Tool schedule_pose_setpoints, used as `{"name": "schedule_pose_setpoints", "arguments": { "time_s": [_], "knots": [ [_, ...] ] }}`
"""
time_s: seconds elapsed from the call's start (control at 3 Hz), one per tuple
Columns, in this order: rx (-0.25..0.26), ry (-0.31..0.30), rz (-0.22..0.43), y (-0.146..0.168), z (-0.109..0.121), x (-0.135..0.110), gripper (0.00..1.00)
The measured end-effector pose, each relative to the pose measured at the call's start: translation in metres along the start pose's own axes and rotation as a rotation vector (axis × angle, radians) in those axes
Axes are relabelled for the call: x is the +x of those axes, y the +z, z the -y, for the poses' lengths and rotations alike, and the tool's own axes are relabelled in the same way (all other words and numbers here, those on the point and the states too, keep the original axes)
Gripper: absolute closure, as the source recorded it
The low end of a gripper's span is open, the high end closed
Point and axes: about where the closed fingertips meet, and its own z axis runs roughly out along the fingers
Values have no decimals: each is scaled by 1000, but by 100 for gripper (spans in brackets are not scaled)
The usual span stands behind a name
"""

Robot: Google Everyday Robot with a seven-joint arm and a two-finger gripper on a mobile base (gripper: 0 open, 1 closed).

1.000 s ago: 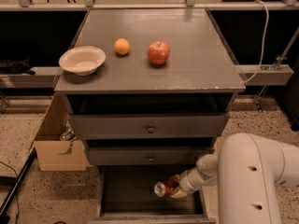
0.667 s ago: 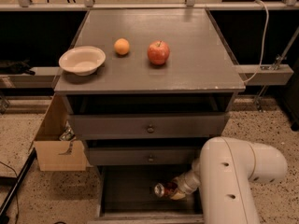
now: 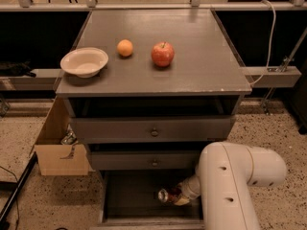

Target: Place coke can into bottom drawer

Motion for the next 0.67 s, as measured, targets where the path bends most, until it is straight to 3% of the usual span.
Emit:
{"name": "schedule_pose_setpoints", "arguments": {
  "time_s": [0.33,0.67],
  "knots": [
    [0,0,0,0,0,0,74],
    [0,0,0,0,0,0,43]
  ]
}}
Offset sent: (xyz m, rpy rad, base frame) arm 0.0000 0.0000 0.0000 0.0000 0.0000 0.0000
